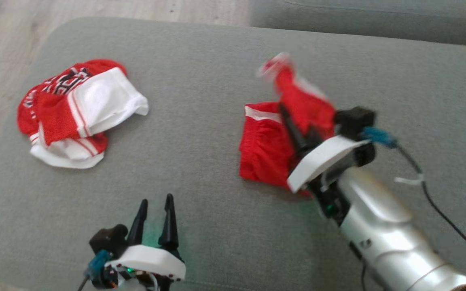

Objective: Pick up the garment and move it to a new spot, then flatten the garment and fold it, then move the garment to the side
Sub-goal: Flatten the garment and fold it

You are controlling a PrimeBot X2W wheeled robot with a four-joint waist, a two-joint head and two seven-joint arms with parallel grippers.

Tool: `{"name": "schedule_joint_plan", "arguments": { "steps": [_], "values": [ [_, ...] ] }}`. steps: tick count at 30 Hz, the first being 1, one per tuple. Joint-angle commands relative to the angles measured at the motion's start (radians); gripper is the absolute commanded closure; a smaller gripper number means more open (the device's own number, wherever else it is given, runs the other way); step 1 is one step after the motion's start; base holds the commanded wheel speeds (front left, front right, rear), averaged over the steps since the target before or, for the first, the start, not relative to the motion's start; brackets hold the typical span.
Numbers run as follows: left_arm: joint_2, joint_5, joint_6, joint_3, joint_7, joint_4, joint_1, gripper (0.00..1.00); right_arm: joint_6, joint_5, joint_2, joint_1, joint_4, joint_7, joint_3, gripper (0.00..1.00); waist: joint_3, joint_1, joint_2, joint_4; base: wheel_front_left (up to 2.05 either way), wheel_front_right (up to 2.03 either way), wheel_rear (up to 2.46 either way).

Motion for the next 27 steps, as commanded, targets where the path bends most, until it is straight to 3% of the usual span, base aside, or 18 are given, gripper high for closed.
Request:
{"name": "schedule_joint_plan", "arguments": {
  "steps": [1,2,3,10,14,16,20,23,27],
  "values": [
    [0.011,-0.005,-0.003,0.017,-0.005,-0.015,-0.012,0.00,0.003,-0.002,0.019,-0.004,-0.017,0.008,0.034,1.00,-0.001,0.0000,-0.0001,0.028,0.00,0.00,0.00],
    [0.011,-0.002,-0.008,0.008,-0.005,-0.008,-0.014,0.00,0.003,0.002,0.026,0.002,-0.008,0.020,0.060,0.58,-0.001,0.0000,-0.0001,0.037,0.00,0.00,0.00],
    [0.011,-0.002,-0.010,0.006,-0.005,-0.003,-0.016,0.00,0.003,0.012,0.031,0.010,0.002,0.031,0.082,0.00,-0.002,0.0000,-0.0001,0.042,0.00,0.00,0.00],
    [0.011,0.040,-0.004,0.046,-0.005,-0.009,-0.026,0.00,0.003,0.092,0.039,0.044,-0.037,-0.017,0.170,0.00,-0.009,0.0000,-0.0001,0.017,0.00,0.00,0.00],
    [0.011,0.083,0.006,0.089,-0.005,-0.029,-0.027,0.00,0.003,0.091,0.033,0.053,-0.029,-0.047,0.135,0.00,-0.023,0.0000,-0.0001,-0.028,0.00,0.00,0.00],
    [0.011,0.116,0.014,0.109,-0.005,-0.042,-0.026,0.00,0.003,0.065,0.016,0.058,-0.011,-0.054,0.084,0.00,-0.031,0.0000,-0.0001,-0.052,0.00,0.00,0.00],
    [0.011,0.177,0.025,0.140,-0.005,-0.067,-0.020,0.00,0.003,-0.052,-0.009,0.095,-0.029,-0.055,-0.114,0.00,-0.045,0.0000,-0.0001,-0.093,0.00,0.00,0.00],
    [0.011,0.229,0.035,0.163,-0.005,-0.088,-0.011,0.00,0.003,-0.156,-0.005,0.152,-0.058,-0.055,-0.263,0.00,-0.056,0.0000,-0.0001,-0.117,0.00,0.00,0.00],
    [0.011,0.281,0.041,0.178,-0.005,-0.105,0.005,0.00,0.003,-0.250,0.008,0.212,-0.088,-0.055,-0.381,0.00,-0.068,0.0000,-0.0001,-0.135,0.00,0.00,0.00]
  ]
}}
